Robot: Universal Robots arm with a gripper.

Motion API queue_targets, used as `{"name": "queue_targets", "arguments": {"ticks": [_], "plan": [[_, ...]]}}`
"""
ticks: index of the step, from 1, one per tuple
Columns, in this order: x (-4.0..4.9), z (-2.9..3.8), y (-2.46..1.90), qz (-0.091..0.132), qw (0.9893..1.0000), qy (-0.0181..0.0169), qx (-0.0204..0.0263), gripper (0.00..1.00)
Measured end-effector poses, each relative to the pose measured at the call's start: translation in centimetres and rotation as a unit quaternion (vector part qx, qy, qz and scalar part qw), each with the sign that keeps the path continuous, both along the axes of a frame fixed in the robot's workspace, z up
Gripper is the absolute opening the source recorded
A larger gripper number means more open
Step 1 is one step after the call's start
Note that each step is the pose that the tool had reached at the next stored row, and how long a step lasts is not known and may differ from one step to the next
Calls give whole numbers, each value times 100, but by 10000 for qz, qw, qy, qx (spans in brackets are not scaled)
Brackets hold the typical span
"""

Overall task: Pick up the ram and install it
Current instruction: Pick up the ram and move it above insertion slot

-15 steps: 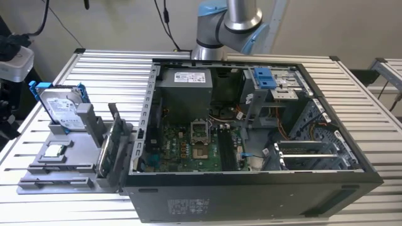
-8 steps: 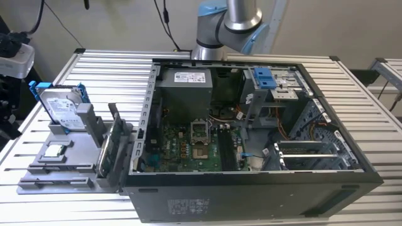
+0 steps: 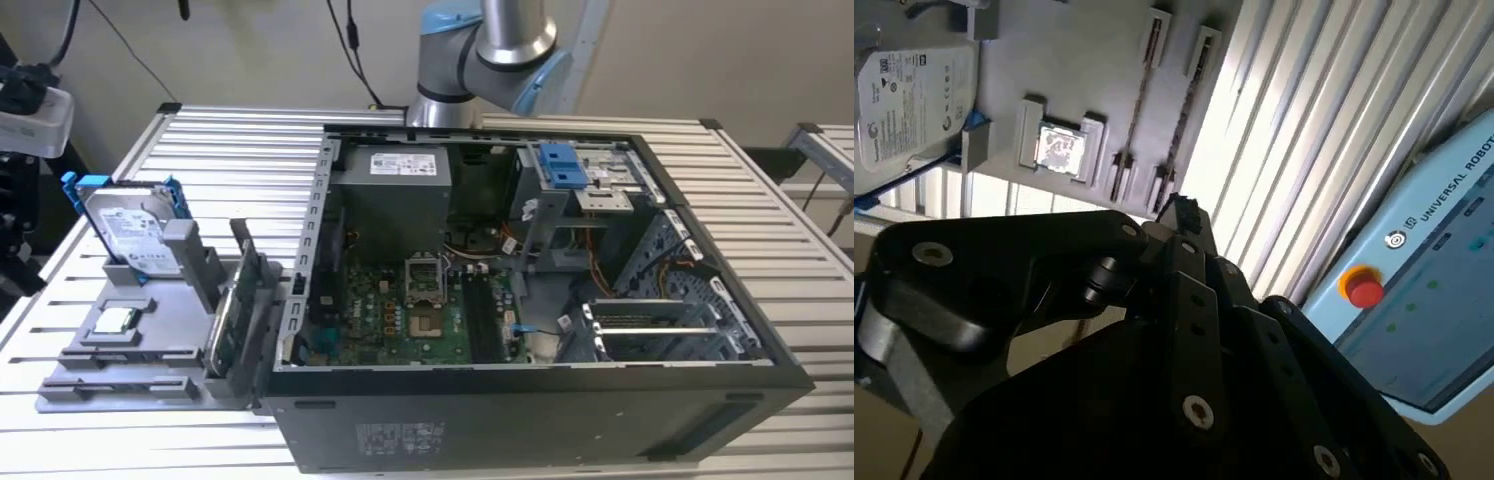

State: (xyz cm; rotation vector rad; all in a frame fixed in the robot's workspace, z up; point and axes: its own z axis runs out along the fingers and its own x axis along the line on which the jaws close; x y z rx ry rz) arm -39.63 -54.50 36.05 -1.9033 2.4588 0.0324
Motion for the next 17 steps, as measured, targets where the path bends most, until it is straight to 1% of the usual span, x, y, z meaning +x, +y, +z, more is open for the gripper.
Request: {"name": "queue_targets", "arguments": {"ticks": [4,7,10,17], "plan": [[-6,-15,0,249,9997,-1,3,11],[-7,-20,0,359,9994,0,4,11],[-8,-25,1,410,9992,-1,6,11],[-10,-25,0,411,9992,-1,6,11]]}}
